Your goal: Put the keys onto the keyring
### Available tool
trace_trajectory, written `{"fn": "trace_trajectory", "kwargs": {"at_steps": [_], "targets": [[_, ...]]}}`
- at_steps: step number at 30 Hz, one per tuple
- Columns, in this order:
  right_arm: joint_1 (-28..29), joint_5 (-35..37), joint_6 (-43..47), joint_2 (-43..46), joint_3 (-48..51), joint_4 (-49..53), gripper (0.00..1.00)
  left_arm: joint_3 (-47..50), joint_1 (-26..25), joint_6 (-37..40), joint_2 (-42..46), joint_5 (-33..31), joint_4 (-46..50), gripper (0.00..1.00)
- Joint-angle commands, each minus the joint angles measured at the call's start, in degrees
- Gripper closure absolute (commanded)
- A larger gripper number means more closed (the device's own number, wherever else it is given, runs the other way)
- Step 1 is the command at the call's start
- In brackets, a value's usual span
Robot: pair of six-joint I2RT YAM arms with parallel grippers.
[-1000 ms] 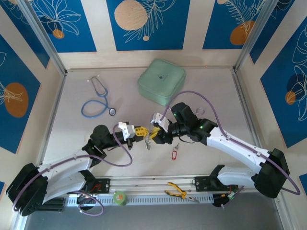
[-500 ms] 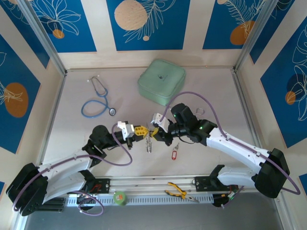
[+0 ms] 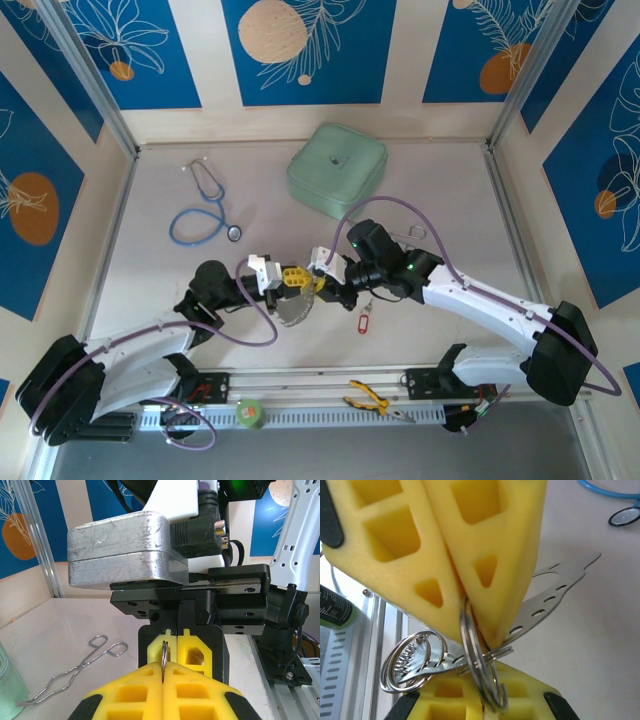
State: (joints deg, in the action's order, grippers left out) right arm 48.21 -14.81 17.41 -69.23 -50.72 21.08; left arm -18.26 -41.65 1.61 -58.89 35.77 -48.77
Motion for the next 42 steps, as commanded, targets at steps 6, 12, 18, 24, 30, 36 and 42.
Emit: {"fn": "trace_trajectory", "kwargs": {"at_steps": [6,12,18,24,30,36,42], "targets": [[-2.8,4.5,0.0,4.8,-0.5,-0.3,1.00,-2.0,-0.1,3.8,2.0,1.6,4.2,1.00],[-3.0,5.6,2.2,8.8,-0.6,0.6,1.00,-2.9,-0.2,7.0,4.0,-1.1,11.0,1.00],[-2.3,7.5,2.7,9.2,-1.4,2.4,1.00,-4.2,-0.1,9.0,4.0,-1.8,16.0,1.00],[-1.2,7.8,2.7,7.9,-3.3,1.0,1.00,-2.3,-0.1,6.8,4.9,-4.6,12.5,0.29],[0.2,7.7,2.6,4.4,-5.5,-0.7,1.00,2.8,-0.2,3.9,12.2,-22.7,3.9,0.17],[2.9,7.4,0.7,-3.4,-8.0,-9.7,1.00,4.6,-0.1,0.7,23.5,-53.8,6.2,0.12],[3.3,5.7,-1.7,-12.4,-12.1,-18.7,1.00,2.1,-0.1,-1.7,30.4,-65.3,13.8,0.09]]}}
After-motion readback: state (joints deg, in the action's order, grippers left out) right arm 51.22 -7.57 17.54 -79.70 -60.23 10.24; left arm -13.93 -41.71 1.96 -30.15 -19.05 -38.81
